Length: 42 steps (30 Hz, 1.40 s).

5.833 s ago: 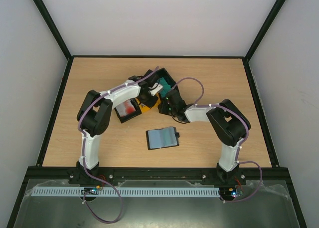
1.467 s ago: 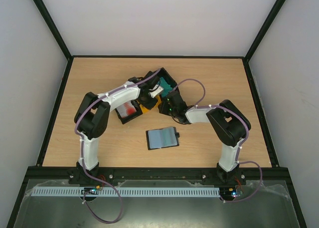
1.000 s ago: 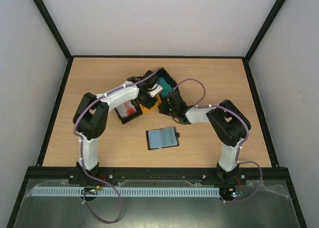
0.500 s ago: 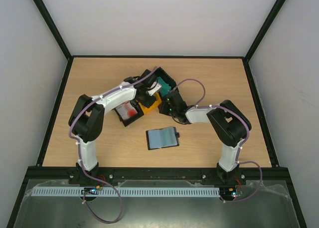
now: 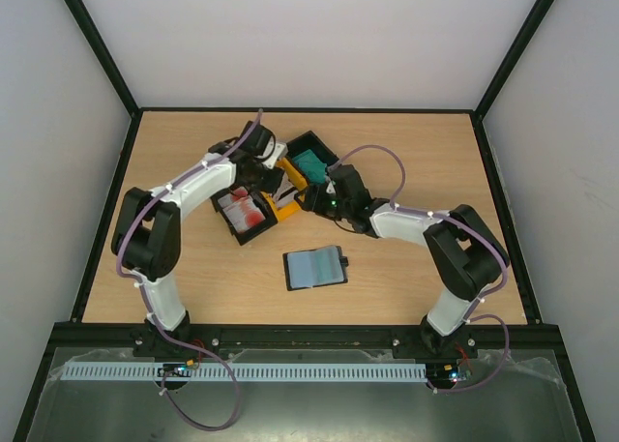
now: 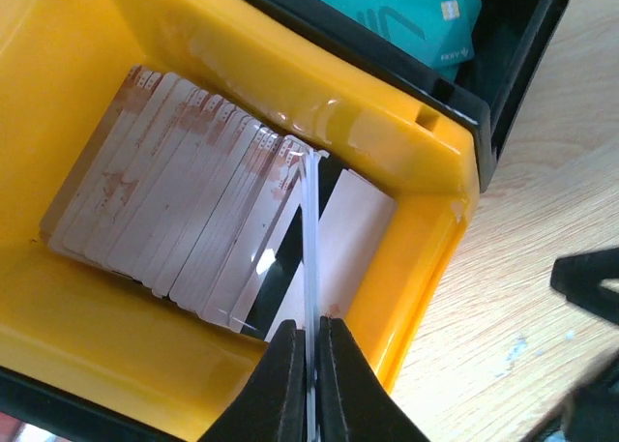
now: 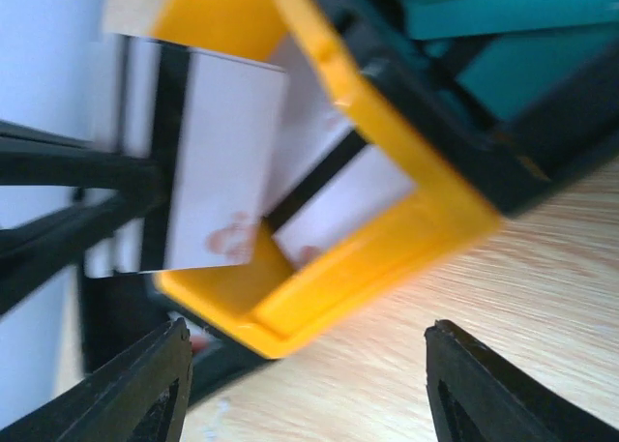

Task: Put the credit cards into the card holder
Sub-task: Pick up the credit card from the storage box.

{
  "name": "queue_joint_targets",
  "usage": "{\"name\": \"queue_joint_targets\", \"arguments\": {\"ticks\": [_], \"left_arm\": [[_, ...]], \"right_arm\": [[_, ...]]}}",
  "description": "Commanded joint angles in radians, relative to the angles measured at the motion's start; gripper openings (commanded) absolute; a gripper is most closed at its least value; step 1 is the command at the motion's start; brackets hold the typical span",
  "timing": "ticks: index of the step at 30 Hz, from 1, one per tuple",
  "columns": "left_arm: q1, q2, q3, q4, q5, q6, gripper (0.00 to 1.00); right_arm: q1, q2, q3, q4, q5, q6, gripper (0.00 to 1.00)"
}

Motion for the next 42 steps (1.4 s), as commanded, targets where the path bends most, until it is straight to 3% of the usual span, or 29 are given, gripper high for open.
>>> {"name": "queue_joint_targets", "arguments": {"ticks": [1,11,23,27,32,34,37,42], "left_arm": [[0.064,-0.041,-0.022,-0.010,0.144,-0.102,0.02],[0.202,-0.185,-0.097,0.084,0.521,-0.230,0.02],[0.245,-0.295,-0.186,0.239,0.717,-0.399,0.02],[0.268,-0.311,-0.214,0.319,0.777,-0.476,0.02],[0.286,-0.332,-0.240,0.366,0.827,-0.523,0.05],[0.296,-0.341,-0.248,0.377,0.840,-0.538,0.10],[0.318,-0.361,-0.267,0.401,0.864,-0.558,0.19],[0.341,-0.383,-0.289,0.408,0.884,-0.557,0.20]], "right_arm": [[-0.004,-0.022,0.031,0.135,-0.143,0.114,0.67],[-0.012,0.013,0.102,0.204,-0.224,0.132,0.76],[-0.044,0.093,0.191,0.365,-0.505,0.209,0.75],[-0.044,0.125,0.182,0.492,-0.551,0.305,0.61],[-0.044,0.157,0.142,0.746,-0.580,0.480,0.26],[-0.045,0.174,0.127,0.860,-0.581,0.567,0.16],[-0.050,0.199,0.117,0.941,-0.574,0.636,0.10],[-0.056,0.210,0.109,0.973,-0.563,0.666,0.06]]}}
